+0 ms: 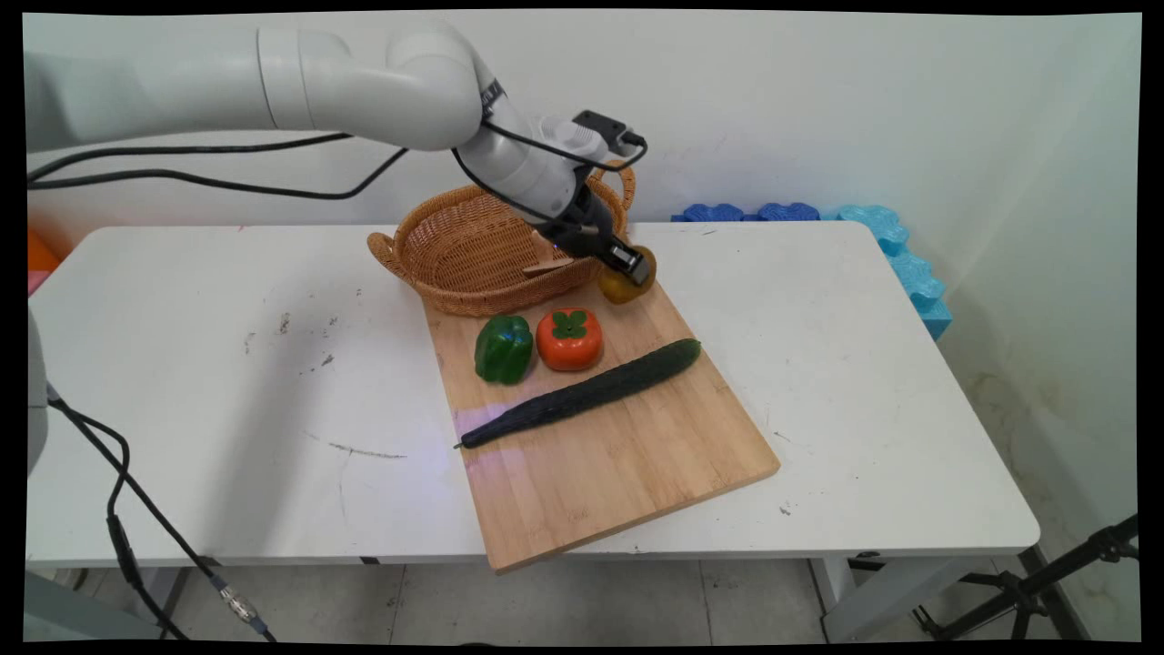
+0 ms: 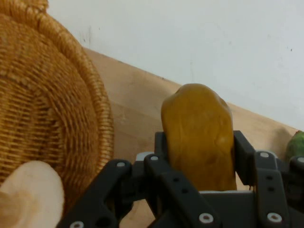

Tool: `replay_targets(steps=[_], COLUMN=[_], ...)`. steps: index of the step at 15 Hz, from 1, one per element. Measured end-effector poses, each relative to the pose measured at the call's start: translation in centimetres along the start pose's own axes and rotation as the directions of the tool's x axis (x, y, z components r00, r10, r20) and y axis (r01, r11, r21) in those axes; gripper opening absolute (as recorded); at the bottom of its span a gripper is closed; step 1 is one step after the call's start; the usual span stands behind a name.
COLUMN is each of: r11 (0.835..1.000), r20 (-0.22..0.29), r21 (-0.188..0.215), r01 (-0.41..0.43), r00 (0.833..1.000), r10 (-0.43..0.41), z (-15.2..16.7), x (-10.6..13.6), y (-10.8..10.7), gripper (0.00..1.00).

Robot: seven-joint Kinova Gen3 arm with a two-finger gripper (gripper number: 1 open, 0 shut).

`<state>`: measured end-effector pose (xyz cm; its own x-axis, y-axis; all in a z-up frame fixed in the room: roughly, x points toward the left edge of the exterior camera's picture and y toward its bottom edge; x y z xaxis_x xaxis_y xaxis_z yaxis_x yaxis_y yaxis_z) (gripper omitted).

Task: Place the picked object on the cutting board

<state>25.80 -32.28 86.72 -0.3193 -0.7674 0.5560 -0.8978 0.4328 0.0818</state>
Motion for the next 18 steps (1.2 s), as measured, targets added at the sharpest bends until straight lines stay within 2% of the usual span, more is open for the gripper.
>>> replay_targets(steps=[14, 15, 18], r11=[0.995, 0.995, 0.995], r20=[0.026, 0.027, 0.029], r21=[0.001, 0.001, -0.001], r01=[0.095, 0.099, 0.102], r00=[0.995, 0.995, 0.994], r10=[-0.095, -0.099, -0.102], z=[3.1, 3.2, 3.3], x=[-1.8, -1.9, -2.1], y=[1.2, 1.2, 1.3], gripper=[0.00, 1.00, 1.00])
